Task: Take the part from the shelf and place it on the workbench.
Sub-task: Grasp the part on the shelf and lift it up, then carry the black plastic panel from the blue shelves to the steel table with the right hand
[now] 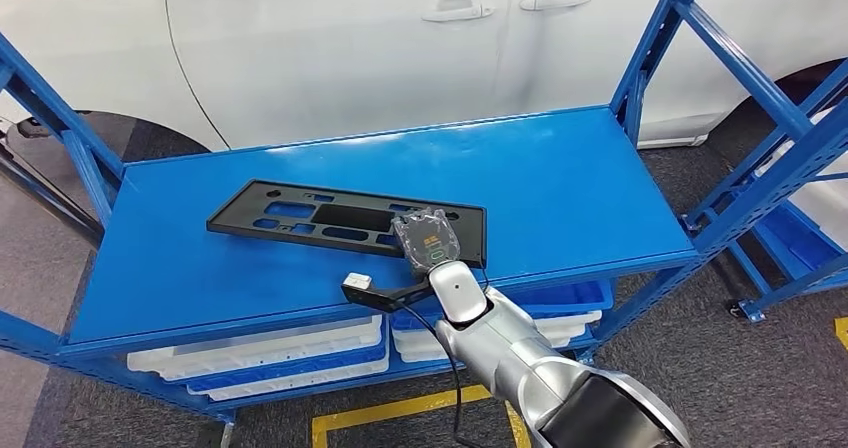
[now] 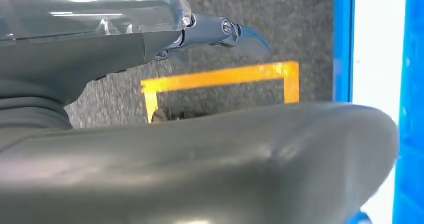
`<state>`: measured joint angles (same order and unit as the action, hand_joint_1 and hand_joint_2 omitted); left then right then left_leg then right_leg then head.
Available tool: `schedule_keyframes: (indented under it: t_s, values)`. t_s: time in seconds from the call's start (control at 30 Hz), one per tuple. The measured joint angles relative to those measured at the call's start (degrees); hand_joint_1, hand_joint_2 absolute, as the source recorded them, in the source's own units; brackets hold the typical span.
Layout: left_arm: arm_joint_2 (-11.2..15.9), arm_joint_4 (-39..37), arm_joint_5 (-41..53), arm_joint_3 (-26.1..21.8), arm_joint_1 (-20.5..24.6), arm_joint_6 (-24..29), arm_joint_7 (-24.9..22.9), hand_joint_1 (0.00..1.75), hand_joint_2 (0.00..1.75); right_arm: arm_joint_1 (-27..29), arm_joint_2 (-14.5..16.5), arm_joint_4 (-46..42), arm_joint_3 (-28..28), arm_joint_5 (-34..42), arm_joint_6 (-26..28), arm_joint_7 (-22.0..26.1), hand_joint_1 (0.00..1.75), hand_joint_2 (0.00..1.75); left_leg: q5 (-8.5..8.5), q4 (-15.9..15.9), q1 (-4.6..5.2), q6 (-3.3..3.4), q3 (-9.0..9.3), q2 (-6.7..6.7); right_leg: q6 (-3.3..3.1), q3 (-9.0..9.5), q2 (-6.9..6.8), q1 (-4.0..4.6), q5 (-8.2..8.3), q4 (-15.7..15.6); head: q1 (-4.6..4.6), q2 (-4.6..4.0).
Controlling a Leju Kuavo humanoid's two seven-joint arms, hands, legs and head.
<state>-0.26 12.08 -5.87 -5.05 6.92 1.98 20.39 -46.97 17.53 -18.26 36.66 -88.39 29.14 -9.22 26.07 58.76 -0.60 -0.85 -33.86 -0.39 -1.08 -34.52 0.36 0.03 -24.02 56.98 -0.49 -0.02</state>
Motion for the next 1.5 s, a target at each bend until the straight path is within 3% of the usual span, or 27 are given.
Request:
schedule_keyframes:
  t_s: [0.1, 0.13, 0.17, 0.2, 0.27, 0.33, 0.47, 0.53, 0.63, 0.67, 0.7, 0.77, 0.83, 0.9, 1.0, 1.07, 1.13, 1.17, 1.2, 1.23, 1.3, 1.37, 1.5]
  values:
    - [0.0, 0.0, -0.1, -0.1, 0.0, 0.5, 0.5, 0.0, 0.0, 0.0, 0.0, 0.0, -0.1, 0.1, 0.4, 0.2, 1.75, 1.75, 4.98, 10.2, -0.21, -0.77, -4.77, 0.05, -0.53, 0.28, -0.07, -0.17, -0.11, -0.2, -0.01, 0.0]
    - [0.0, 0.0, -0.1, -0.2, 0.0, 0.8, 0.4, 0.0, 0.0, 0.0, 0.0, 0.0, -0.1, 0.1, 0.6, 0.3, 1.75, 1.75, 6.03, 13.5, -0.28, -0.95, -6.55, 0.05, -0.6, 0.29, -0.06, -0.15, -0.18, -0.1, -0.01, 0.0]
    - [0.0, 0.0, -0.1, -0.3, 0.0, 1.1, 0.3, 0.0, 0.0, 0.0, 0.0, 0.0, -0.2, 0.2, 0.7, 0.4, 1.75, 1.75, 5.96, 15.1, -0.34, -1.06, -7.52, 0.05, -0.6, 0.32, -0.03, -0.15, -0.28, 0.0, -0.01, 0.0]
    - [0.0, 0.0, -0.1, -0.4, 0.0, 1.3, 0.2, 0.0, 0.0, 0.0, 0.0, 0.0, -0.2, 0.3, 0.9, 0.5, 1.75, 1.75, 4.77, 14.4, -0.4, -1.1, -7.39, 0.05, -0.54, 0.41, 0.01, -0.17, -0.42, 0.1, -0.01, 0.0]
    - [0.0, 0.0, -0.1, -0.6, 0.1, 1.6, 0.0, 0.0, 0.0, 0.0, 0.0, -0.1, -0.6, 1.2, 1.9, 1.0, 1.75, 1.75, 0.45, 7.2, -0.54, -1.0, -4.32, 0.11, -0.22, 0.72, 0.09, -0.21, -0.86, 0.3, -0.01, 0.0]
    - [0.0, 0.0, -0.1, -0.9, 0.1, 1.9, 0.2, 0.0, 0.0, -0.2, 0.0, -0.6, -1.5, 3.5, 4.4, 2.6, 1.75, 1.75, -1.85, 0.8, -0.44, -0.59, -1.37, 0.12, 0.29, 0.69, 0.16, 0.02, -1.24, 0.8, -0.01, 0.0]
    - [0.0, 0.0, 0.0, -1.5, -0.2, 2.0, 1.8, 0.0, 0.0, -0.8, -0.1, -3.4, -5.8, 12.7, 8.8, 10.3, 1.75, 1.75, -1.74, -0.7, -0.29, 0.85, -0.87, -0.01, 1.42, 0.23, 0.18, 0.12, -1.63, 1.2, 0.0, 0.0]
    - [0.0, 0.0, -0.4, -1.9, -0.1, 1.5, 2.7, 0.0, 0.0, -0.9, -0.1, -5.5, -8.4, 18.6, 8.9, 15.8, 1.75, 1.75, -1.89, -1.1, -0.46, 1.61, -0.7, 0.01, 1.92, -1.14, 0.08, 0.01, -3.77, 4.4, 0.0, 0.0]
    - [0.0, 0.0, -3.5, -3.8, -0.2, -1.5, 5.1, 0.0, 0.0, 2.5, -0.3, -14.1, -13.8, 41.9, 2.9, 34.6, 1.75, 1.75, -1.77, -1.1, -0.37, 2.17, -0.66, 0.0, 2.25, -6.6, 0.01, -0.19, -8.72, 15.5, 0.0, 0.0]
    - [0.0, 0.0, -4.3, -4.7, -0.3, -2.3, 6.1, 0.0, 0.0, 4.8, -0.4, -19.9, -15.4, 53.1, -1.2, 41.1, 1.75, 1.75, -1.68, -1.0, -0.34, 2.24, -0.64, -0.08, 2.28, -7.8, 0.0, -0.22, -9.0, 17.6, 0.0, 0.0]
    - [0.0, 0.0, -4.8, -5.6, -0.4, -2.7, 7.0, 0.0, 0.0, 7.1, -0.8, -26.6, -16.6, 64.6, -5.9, 45.6, 1.75, 1.75, -1.54, -0.9, -0.32, 2.28, -0.57, -0.24, 2.23, -8.01, 0.0, -0.23, -8.15, 17.7, 0.0, 0.0]
    - [0.1, 0.0, -5.0, -7.0, -0.5, -2.8, 8.3, 0.0, 0.0, 11.0, -2.2, -42.1, -18.0, 85.0, -15.6, 47.7, 1.75, 1.75, -1.1, -0.7, -0.17, 2.26, -0.2, -0.65, 1.75, -5.29, -0.04, -0.12, -3.84, 11.3, 0.01, 0.0]
    - [0.0, 0.0, -4.6, -7.9, -0.9, -2.4, 8.6, 0.0, 0.0, 14.1, -4.1, -56.3, -18.9, 96.4, -23.6, 45.7, 1.75, 1.75, -0.62, -0.5, 0.13, 2.03, 0.2, -0.95, 0.97, -1.93, -0.22, 0.22, -0.9, 4.1, 0.02, 0.0]
    - [0.0, 0.0, -4.3, -8.4, -1.3, -1.9, 8.7, 0.0, 0.0, 17.4, -5.9, -67.5, -19.4, 100.1, -29.3, 45.0, 1.75, 1.75, -0.35, -0.6, 0.21, 1.55, 0.31, -0.9, 0.61, -0.85, -0.17, 0.49, -0.76, 1.6, 0.04, 0.0]
    - [0.2, 0.0, -4.0, -9.1, -1.5, -1.4, 8.9, 0.0, 0.0, 20.9, -7.3, -78.0, -19.6, 101.2, -32.6, 45.2, 1.75, 1.75, 0.5, -0.2, 0.25, 0.74, 0.48, -0.47, 0.27, -0.21, 0.09, -0.04, -0.64, 0.6, 0.04, 0.0]
    - [0.2, 0.0, -3.5, -9.2, -1.4, -1.2, 9.5, 0.0, 0.0, 22.5, -7.8, -82.2, -19.6, 102.1, -34.9, 45.6, 1.75, 1.75, 3.15, 4.1, 0.19, 0.29, -1.2, -0.2, -0.14, 0.41, -0.03, -0.43, -0.57, 0.0, 0.03, 0.0]
    - [0.2, 0.0, -2.9, -9.3, -1.5, -1.5, 10.5, 0.0, 0.0, 24.1, -8.4, -84.9, -19.4, 104.0, -39.1, 45.8, 1.75, 1.75, 6.54, 11.7, -0.05, -0.16, -4.8, -0.09, -0.39, 0.55, -0.03, -0.37, -0.67, 0.0, 0.02, 0.0]
    - [0.2, 0.0, -2.7, -9.3, -1.5, -1.8, 11.0, 0.0, 0.0, 25.1, -8.8, -85.8, -19.0, 104.9, -41.5, 45.8, 1.75, 1.75, 7.25, 14.4, -0.14, -0.33, -6.15, -0.07, -0.4, 0.57, -0.01, -0.34, -0.71, 0.0, 0.02, 0.0]
    - [0.2, 0.0, -2.5, -9.3, -1.5, -2.0, 11.5, 0.0, 0.0, 26.2, -9.1, -86.6, -18.4, 105.3, -43.6, 45.9, 1.75, 1.75, 6.94, 15.1, -0.19, -0.45, -6.64, -0.05, -0.38, 0.61, 0.01, -0.33, -0.76, 0.1, 0.02, 0.0]
    - [0.2, 0.0, -2.4, -9.3, -1.5, -2.1, 11.9, 0.0, 0.0, 27.4, -9.4, -87.1, -17.6, 105.3, -45.3, 46.1, 1.75, 1.75, 5.41, 13.3, -0.21, -0.48, -5.82, -0.04, -0.3, 0.68, 0.04, -0.33, -0.83, 0.1, 0.02, 0.0]
    - [0.3, 0.0, -2.1, -9.4, -1.5, -1.8, 11.9, 0.0, 0.0, 29.3, -10.0, -87.6, -15.6, 104.3, -47.8, 47.0, 1.75, 1.75, 1.54, 5.3, -0.2, -0.22, -1.81, -0.02, -0.05, 0.87, 0.1, -0.31, -0.99, 0.4, 0.02, 0.0]
    - [0.4, 0.0, -1.7, -9.5, -1.4, -1.2, 11.0, 0.0, 0.0, 30.7, -10.5, -87.6, -12.7, 103.1, -49.4, 48.2, 1.75, 1.75, -0.35, -0.3, 0.0, 0.32, 0.93, -0.1, 0.4, 0.78, 0.18, -0.15, -1.01, 0.7, 0.03, 0.0]
    - [0.6, 0.0, -1.3, -9.6, -1.6, -0.8, 9.4, 0.0, 0.0, 32.0, -11.1, -86.7, -7.2, 101.6, -49.4, 48.9, 1.75, 1.75, -1.08, -1.3, 0.03, 1.45, 0.86, -0.07, 1.46, 0.3, 0.25, -0.05, -1.32, 1.2, 0.03, 0.0]
